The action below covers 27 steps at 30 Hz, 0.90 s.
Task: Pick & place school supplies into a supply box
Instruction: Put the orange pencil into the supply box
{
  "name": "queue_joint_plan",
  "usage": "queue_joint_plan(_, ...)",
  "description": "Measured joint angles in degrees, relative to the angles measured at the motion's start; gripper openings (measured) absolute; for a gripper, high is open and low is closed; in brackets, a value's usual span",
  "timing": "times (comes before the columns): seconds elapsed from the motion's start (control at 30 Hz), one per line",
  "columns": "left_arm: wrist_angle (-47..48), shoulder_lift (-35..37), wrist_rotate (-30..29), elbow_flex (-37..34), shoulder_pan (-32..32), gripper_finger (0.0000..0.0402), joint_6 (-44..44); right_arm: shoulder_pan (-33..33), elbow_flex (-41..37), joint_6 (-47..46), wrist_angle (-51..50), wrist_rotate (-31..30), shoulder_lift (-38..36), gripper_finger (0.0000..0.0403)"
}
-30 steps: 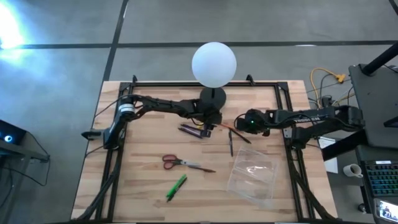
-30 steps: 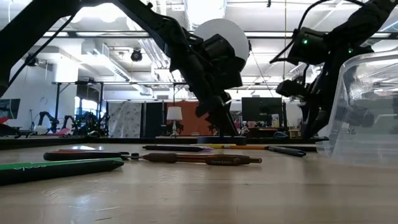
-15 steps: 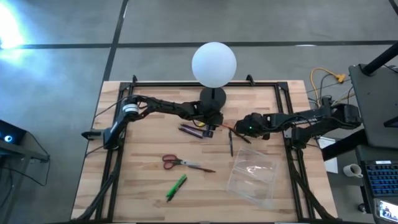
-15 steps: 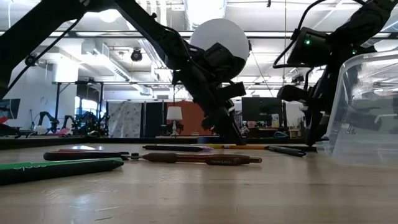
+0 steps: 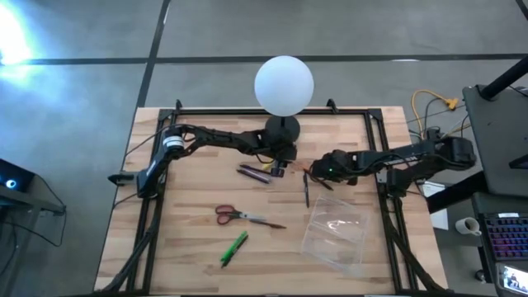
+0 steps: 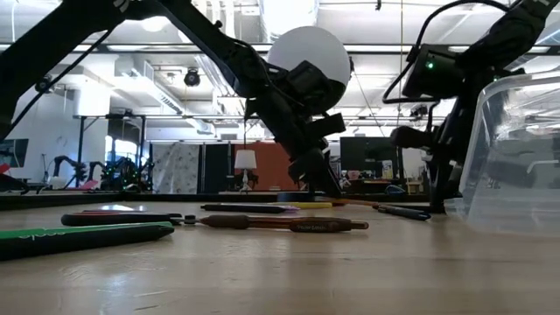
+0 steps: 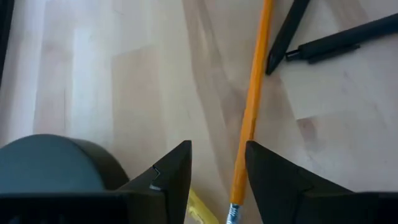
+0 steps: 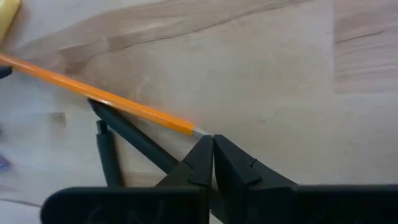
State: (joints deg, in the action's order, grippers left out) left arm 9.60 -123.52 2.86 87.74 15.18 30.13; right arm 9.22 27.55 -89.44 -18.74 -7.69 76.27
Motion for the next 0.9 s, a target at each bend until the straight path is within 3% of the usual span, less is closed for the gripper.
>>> queue_joint_plan(0.9,2.87,-1.97,0.04,1.53,0.0,0.0131,-0.16,0.04,-0.04,1.63,2.39,0.24,1.35,0.0009)
